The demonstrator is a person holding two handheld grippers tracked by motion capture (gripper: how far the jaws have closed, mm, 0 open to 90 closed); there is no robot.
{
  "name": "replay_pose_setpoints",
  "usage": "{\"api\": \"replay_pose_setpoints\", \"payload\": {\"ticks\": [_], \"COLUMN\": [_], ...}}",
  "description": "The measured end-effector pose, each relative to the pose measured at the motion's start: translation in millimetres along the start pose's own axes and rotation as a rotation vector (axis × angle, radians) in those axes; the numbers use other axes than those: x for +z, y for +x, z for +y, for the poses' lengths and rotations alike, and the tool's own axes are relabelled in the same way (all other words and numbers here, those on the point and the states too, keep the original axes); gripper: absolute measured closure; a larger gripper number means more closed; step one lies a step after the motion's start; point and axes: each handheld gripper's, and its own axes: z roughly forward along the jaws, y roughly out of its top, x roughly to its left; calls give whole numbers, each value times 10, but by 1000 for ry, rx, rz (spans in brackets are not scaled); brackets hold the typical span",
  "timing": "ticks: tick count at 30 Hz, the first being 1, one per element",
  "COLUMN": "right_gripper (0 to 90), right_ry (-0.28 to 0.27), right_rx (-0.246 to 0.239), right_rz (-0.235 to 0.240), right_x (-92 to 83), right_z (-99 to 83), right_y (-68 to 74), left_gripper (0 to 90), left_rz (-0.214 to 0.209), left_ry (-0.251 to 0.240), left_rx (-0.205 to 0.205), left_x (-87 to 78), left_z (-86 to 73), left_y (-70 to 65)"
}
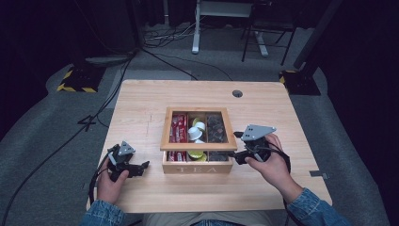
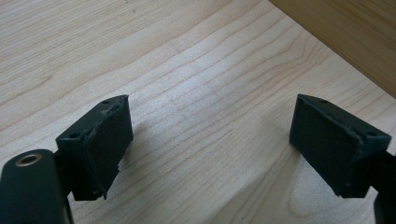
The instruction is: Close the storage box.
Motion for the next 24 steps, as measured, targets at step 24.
{"api": "replay_pose_setpoints", "payload": {"ticks": [24], "right_gripper": [269], "right_ry": [85], "right_rx": [8], "right_rz": [40], "right_x": [133], "right_z": [-201], "right_y": [95], "left_gripper": [137], "left_rz": [0], "left_ry": [0], "left_rx": [2], "left_x": [0], "left_z": [0], "left_y": [1]}}
